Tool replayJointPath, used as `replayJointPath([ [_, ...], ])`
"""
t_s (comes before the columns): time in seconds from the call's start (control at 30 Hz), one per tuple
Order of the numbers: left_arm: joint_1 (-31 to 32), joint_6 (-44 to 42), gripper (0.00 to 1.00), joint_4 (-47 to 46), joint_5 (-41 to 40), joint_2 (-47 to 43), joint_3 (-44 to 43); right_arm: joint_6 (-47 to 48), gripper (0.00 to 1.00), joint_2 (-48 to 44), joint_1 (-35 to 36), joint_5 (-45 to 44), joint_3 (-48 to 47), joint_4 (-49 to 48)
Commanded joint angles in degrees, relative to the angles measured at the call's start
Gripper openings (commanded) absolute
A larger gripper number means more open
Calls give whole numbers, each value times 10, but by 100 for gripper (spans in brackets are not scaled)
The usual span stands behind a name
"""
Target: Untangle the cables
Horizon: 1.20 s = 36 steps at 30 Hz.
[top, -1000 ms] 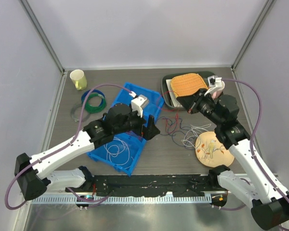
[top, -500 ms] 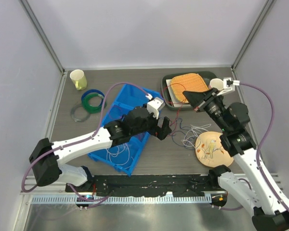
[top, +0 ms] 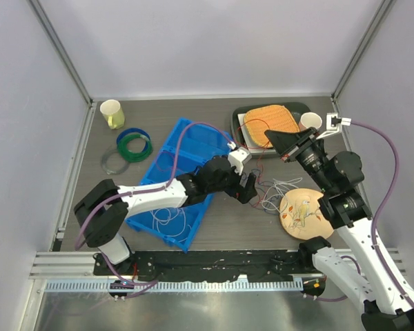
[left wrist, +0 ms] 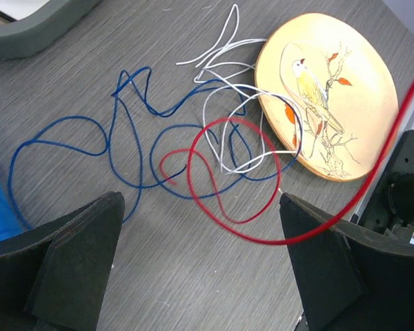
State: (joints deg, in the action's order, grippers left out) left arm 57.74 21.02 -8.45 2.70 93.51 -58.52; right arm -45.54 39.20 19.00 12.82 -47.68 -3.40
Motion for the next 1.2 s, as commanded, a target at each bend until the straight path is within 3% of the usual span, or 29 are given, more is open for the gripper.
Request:
replayJointPath([
  [0.0,1,10,100,-95,35,2,-20,-11,1,3,-1,23,-12,-29],
  [0.13,1,15,96,-127,33,-10,-8,-11,1,-3,-2,25,-12,-27],
  [0.23,1,7,59,-120,28,-13,-10,-10,1,-7,-2,25,-13,-27],
  [0.27,1,6,34,-115,29,-14,-13,-9,1,-9,-1,22,-13,-23],
  [0.33,2,10,0,-102,24,-19,-13,-3,1,-10,-1,17,-14,-17],
  [0.47,2,33,0,-74,-15,-61,-3,26,2,8,-1,1,-28,15],
  [0.6,3,67,0,-57,-113,-145,19,77,13,48,-1,12,-72,75],
  [0.73,2,58,0,-23,-191,-215,3,144,45,83,-1,-6,-101,137],
  [0.77,2,55,0,-14,-216,-238,-2,163,59,88,0,-9,-103,145],
  [0.87,0,52,0,38,-297,-262,-34,187,71,102,-1,-22,-101,173],
  [0.93,-3,47,0,57,-327,-284,-50,196,77,99,-2,-34,-81,188],
  [1.17,-8,37,0,119,-399,-334,-53,171,80,34,-1,-151,68,200],
])
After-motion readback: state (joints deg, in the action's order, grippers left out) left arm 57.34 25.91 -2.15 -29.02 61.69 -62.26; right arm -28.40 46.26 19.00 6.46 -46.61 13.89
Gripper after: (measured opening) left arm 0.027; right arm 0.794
